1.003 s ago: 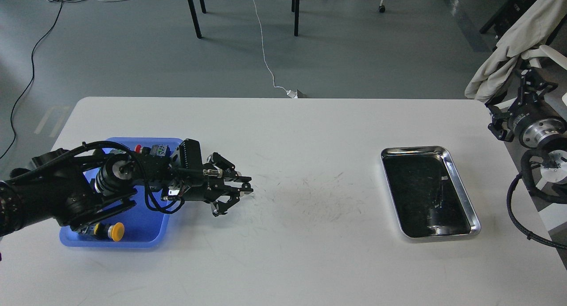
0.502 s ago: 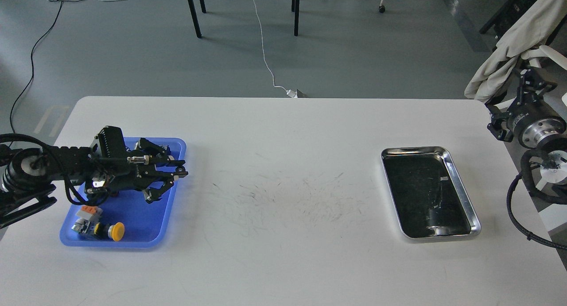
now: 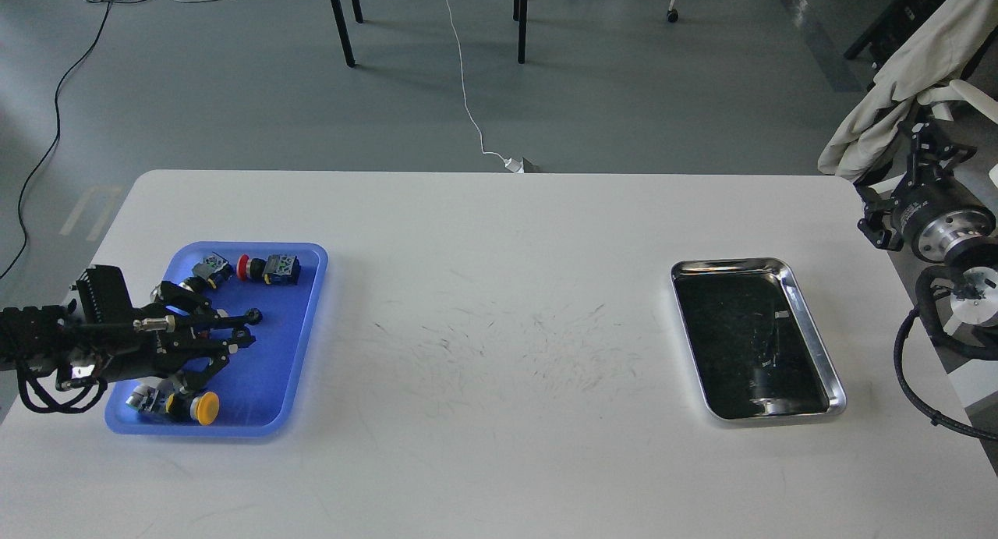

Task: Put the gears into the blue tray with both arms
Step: 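Carry the black part with the left gripper back over the blue tray, then lower the black part into the blue tray and open the left gripper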

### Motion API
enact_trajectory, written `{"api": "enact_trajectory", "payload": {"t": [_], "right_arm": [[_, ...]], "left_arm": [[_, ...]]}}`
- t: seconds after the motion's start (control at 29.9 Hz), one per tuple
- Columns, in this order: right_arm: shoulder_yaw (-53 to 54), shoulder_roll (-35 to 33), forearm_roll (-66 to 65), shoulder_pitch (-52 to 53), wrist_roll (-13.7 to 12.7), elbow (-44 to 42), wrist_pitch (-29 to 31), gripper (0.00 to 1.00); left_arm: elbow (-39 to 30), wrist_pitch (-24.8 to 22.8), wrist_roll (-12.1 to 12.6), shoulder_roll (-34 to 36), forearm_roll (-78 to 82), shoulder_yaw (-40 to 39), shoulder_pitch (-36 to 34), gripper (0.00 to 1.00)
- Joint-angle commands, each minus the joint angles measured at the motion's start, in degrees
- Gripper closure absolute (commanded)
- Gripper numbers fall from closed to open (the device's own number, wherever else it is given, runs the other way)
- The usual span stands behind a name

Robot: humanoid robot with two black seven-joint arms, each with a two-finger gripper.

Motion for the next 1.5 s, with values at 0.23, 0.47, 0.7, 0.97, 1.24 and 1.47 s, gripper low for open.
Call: {"api": "enact_trajectory", "payload": {"t": [0.23, 0.47, 0.7, 0.97, 1.24, 1.47], "right_arm": [[-0.09, 0.00, -1.30, -0.07, 0.00, -0.06, -0.01, 0.02], [-0.09, 0.08, -1.39, -0.07, 0.00, -0.06, -0.09, 0.02], [-0.09, 0.08, -1.30, 0.02, 0.00, -0.06, -0.09, 0.03], [-0.09, 0.08, -1.39, 0.02, 0.00, -0.06, -0.09, 0.02], [-0.09, 0.08, -1.39, -0.07, 0.00, 0.03, -0.09, 0.03], [-0.09, 0.08, -1.39, -0.07, 0.00, 0.03, -0.09, 0.03]], "left_arm": [[0.09, 0.42, 0.00, -0.12, 0.01, 0.04, 2.36, 0.90], [0.79, 0.42, 0.00, -0.64, 0.01, 0.04, 2.80, 0.86], [2.11, 0.42, 0.00, -0.82, 0.01, 0.12, 3.24, 0.80], [3.60, 0.42, 0.00, -2.49, 0.01, 0.04, 3.24, 0.79], [3.69, 0.42, 0.00, -2.93, 0.01, -0.31, 2.98, 0.79], [3.69, 0.42, 0.00, -3.63, 0.01, -0.05, 3.24, 0.70]]}}
